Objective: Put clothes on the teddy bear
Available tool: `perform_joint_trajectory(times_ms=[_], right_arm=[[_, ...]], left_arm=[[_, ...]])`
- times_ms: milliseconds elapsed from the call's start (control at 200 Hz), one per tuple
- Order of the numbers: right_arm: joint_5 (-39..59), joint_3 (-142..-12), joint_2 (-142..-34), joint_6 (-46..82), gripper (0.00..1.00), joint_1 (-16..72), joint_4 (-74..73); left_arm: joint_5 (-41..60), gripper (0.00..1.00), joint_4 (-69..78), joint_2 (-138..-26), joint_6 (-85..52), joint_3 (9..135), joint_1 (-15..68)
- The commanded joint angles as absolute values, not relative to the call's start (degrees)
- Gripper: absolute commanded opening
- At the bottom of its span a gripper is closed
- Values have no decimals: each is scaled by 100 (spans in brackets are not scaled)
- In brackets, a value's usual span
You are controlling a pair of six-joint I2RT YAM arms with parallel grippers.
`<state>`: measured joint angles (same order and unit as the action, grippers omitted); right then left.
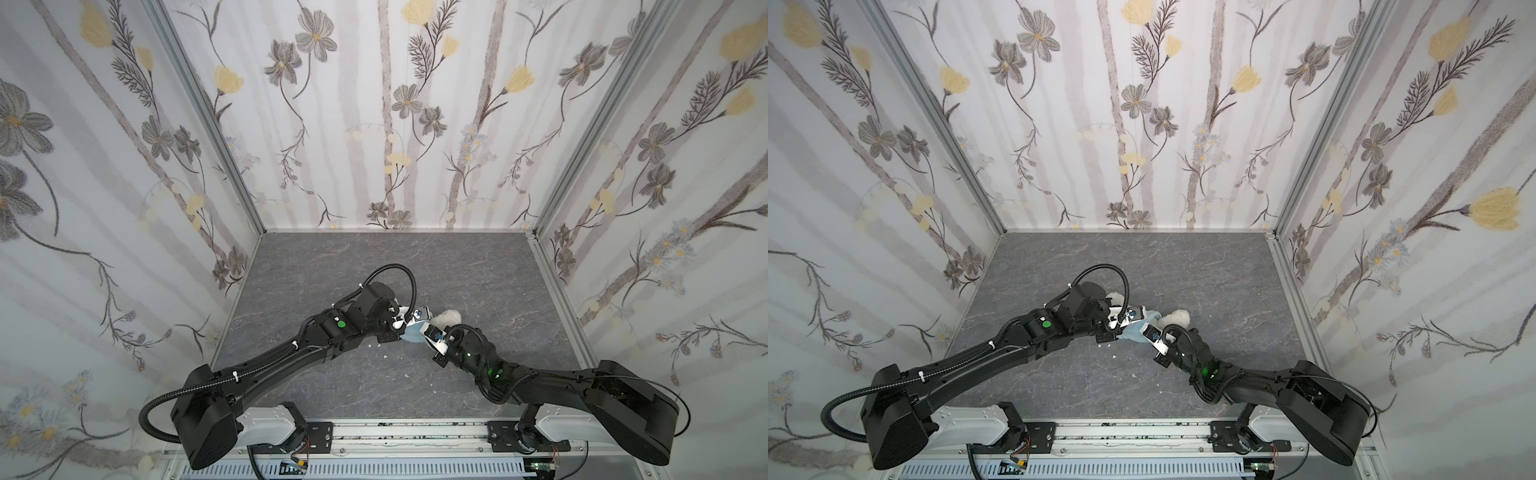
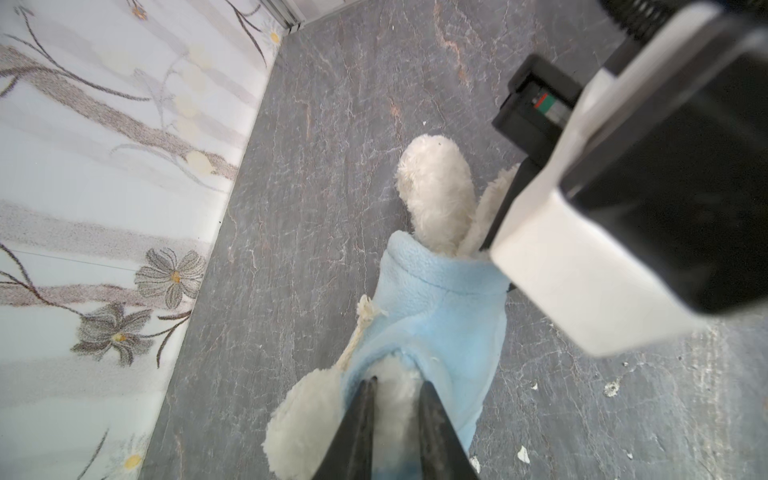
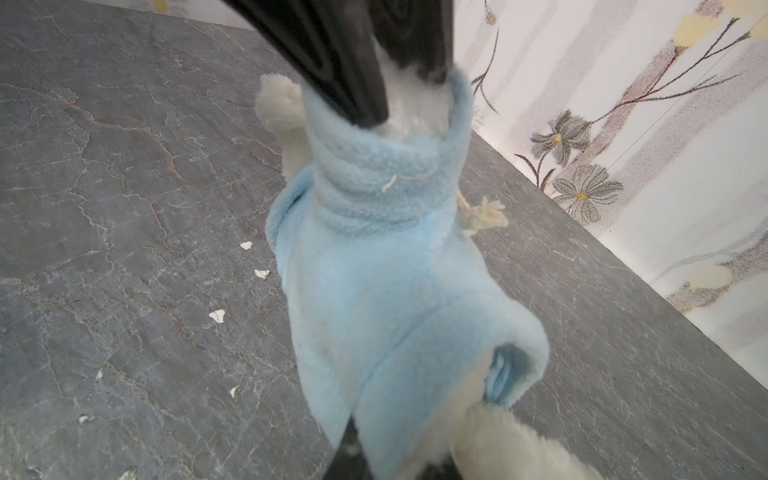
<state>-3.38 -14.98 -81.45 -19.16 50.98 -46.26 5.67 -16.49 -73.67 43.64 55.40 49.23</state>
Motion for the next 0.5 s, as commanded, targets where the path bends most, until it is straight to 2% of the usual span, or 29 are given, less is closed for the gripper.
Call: perform_joint_trajectory(times_ms=[0, 495], right_arm=[[-357, -1569, -8156, -1942, 0, 5119, -4929], [-319, -1600, -8183, -1960, 0, 5153, -4957]], left_arm=[[365, 22, -1696, -7441, 4543, 5572, 4896], [240, 31, -1696, -7777, 4631, 5678, 4786]])
